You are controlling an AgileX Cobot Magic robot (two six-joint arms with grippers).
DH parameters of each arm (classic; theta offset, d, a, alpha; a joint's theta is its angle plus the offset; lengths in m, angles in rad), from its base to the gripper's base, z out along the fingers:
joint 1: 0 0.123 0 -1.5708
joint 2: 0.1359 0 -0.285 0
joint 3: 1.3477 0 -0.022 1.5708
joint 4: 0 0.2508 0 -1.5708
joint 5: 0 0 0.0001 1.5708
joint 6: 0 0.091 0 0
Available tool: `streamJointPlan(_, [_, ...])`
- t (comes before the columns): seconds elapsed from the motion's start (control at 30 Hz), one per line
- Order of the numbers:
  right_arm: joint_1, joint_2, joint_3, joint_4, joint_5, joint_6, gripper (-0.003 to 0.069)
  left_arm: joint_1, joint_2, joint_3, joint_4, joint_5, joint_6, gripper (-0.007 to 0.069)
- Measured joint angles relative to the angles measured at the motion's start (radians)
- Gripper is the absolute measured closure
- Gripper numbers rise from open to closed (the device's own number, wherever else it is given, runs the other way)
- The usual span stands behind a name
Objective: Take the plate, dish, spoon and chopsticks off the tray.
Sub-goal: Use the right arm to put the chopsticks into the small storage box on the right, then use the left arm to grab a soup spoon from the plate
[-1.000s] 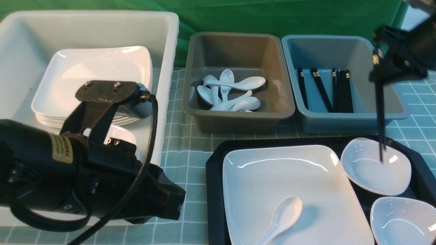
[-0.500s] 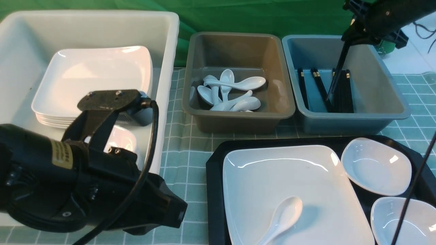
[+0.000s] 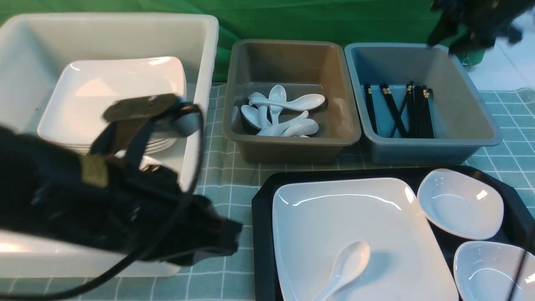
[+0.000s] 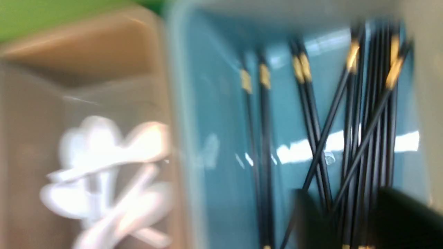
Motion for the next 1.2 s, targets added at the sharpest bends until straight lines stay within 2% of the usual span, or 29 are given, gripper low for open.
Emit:
streamJointPlan(0.1, [0.019,-0.167,0.054,0.001,0.0,-0.067,0.0598,-0.004,0.122,-0.097,0.03,0.069,0.028,0.0623])
streamJointPlan(0.27, [0.032,-0.473,0.316,-0.03,0.001,-0.138,0.0626,-0.071,0.307,-0.234,0.059,0.114,0.111,0.0624])
streamJointPlan(0.47, [-0.026,-0.769,0.856,-0.079,-0.002,-0.223,0.0642,-0.173,0.522,-0.328,0.107,0.141,0.142,0.0594])
streamJointPlan(0.57, [-0.075,-0.915,1.123,-0.091,-0.015,-0.26,0.0642,-0.21,0.618,-0.358,0.119,0.137,0.174,0.0508])
streamJointPlan(0.6, [-0.093,-0.968,1.205,-0.093,-0.036,-0.272,0.0642,-0.225,0.651,-0.365,0.13,0.134,0.178,0.0457])
streamJointPlan(0.63, [-0.096,-0.976,1.216,-0.093,-0.036,-0.272,0.0642,-0.228,0.651,-0.365,0.13,0.134,0.178,0.0448])
streamJointPlan(0.7, [-0.128,-1.065,1.328,-0.095,-0.071,-0.29,0.0642,-0.258,0.694,-0.368,0.17,0.106,0.181,0.031])
streamJointPlan(0.83, [-0.147,-1.156,1.399,-0.095,-0.092,-0.3,0.0642,-0.279,0.751,-0.373,0.211,0.051,0.181,0.0126])
streamJointPlan(0.9, [-0.147,-1.177,1.404,-0.09,-0.1,-0.3,0.0642,-0.279,0.775,-0.375,0.206,0.044,0.181,0.006])
streamJointPlan(0.97, [-0.147,-1.206,1.404,-0.08,-0.115,-0.302,0.0642,-0.279,0.803,-0.375,0.205,0.041,0.176,0.0026])
streamJointPlan(1.03, [-0.147,-1.212,1.404,-0.074,-0.116,-0.302,0.0642,-0.279,0.808,-0.376,0.203,0.036,0.167,0.0035])
streamJointPlan(1.07, [-0.147,-1.216,1.404,-0.068,-0.117,-0.302,0.0642,-0.279,0.811,-0.376,0.209,0.034,0.155,0.0072])
streamJointPlan(1.17, [-0.147,-1.217,1.404,-0.06,-0.117,-0.302,0.0642,-0.279,0.812,-0.392,0.227,0.063,0.145,0.032])
streamJointPlan(1.2, [-0.147,-1.217,1.404,-0.06,-0.117,-0.302,0.0642,-0.279,0.812,-0.406,0.241,0.088,0.144,0.0459])
